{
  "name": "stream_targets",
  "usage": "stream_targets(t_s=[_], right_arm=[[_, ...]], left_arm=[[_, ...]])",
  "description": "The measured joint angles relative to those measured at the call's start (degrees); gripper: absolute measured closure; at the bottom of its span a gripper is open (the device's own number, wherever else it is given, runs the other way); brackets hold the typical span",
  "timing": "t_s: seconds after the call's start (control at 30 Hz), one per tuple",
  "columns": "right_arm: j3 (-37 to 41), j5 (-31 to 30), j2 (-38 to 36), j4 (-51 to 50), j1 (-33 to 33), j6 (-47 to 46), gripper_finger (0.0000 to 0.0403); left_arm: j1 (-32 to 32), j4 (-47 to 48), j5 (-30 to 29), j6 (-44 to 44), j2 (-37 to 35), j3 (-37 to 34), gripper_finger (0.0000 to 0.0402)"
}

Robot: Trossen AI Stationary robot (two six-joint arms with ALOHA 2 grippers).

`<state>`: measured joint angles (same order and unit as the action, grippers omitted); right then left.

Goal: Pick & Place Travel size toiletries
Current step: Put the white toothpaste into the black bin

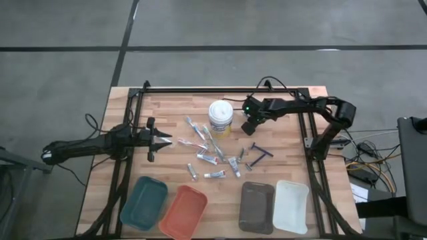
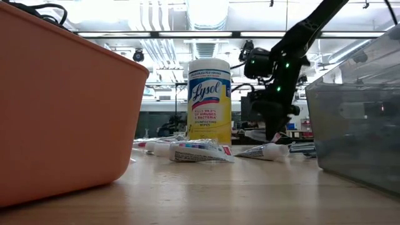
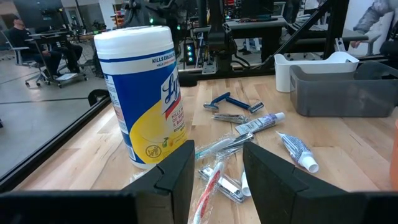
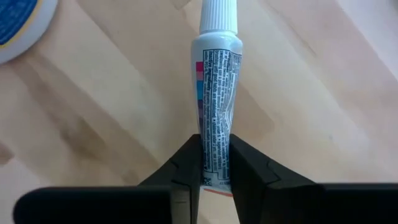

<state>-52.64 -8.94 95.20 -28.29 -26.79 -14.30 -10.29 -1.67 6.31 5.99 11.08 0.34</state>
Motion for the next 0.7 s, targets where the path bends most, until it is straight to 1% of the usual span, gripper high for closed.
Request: stream_targets(t_s=[0.1,0.27,0.4,0.57,0.7], right_arm=[[1.0,0.0,-3.3,-1.6,0.0,0.0,0.0344],[4.3,0.1,-11.0,-2.0,0.0,-0.3,0.0344],[7.6,0.4,-18.7,-2.6,0.0,-2.0,0.0344],[10.8,0.5,-28.2,-5.7,0.4,-5.1,0.0344],[13.4,0.6,-35.2,-6.1,1.6,-8.1,0.0344]], left_arm=[[0.0,0.0,0.0,0.0,0.0,0.0,0.0259],[0.0,0.0,0.0,0.0,0.0,0.0,0.0259],[0.0,0.0,0.0,0.0,0.0,0.0,0.0259],[0.0,0.0,0.0,0.0,0.0,0.0,0.0259],[0.0,0.0,0.0,0.0,0.0,0.0,0.0259]])
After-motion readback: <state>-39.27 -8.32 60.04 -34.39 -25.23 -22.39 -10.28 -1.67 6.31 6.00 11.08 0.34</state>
